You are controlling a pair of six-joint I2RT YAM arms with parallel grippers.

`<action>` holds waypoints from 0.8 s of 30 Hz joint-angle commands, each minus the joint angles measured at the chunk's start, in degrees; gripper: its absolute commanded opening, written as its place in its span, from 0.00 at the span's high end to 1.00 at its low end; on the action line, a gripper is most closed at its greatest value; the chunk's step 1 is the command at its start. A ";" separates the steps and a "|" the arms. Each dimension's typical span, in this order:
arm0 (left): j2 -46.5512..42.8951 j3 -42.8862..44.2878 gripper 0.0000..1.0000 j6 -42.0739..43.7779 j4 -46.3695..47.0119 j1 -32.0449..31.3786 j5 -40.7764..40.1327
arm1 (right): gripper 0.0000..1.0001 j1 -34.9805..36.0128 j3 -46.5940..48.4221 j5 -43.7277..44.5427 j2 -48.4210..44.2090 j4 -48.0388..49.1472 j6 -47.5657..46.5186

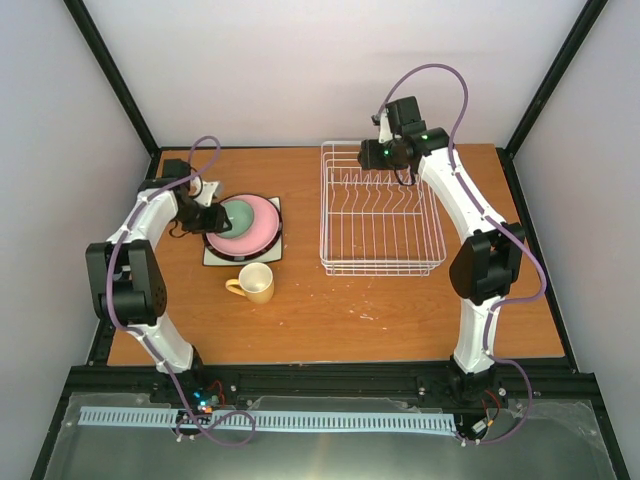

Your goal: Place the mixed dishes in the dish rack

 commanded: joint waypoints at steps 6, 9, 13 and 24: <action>-1.82 5.63 0.57 0.18 1.32 -0.80 -6.55 | 0.41 -0.15 -1.93 0.41 -1.84 0.94 -0.66; -4.40 6.65 0.53 -0.58 3.26 -0.80 -6.54 | 0.41 -0.24 -1.89 -0.68 -1.44 1.28 -0.57; -5.05 6.08 0.50 -0.82 3.79 -0.80 -8.56 | 0.41 -0.24 -1.35 -1.60 -0.74 1.49 -0.65; -1.17 1.36 0.52 -0.31 2.56 -0.80 -12.47 | 0.41 -0.59 -0.98 -2.02 -0.41 1.54 -0.78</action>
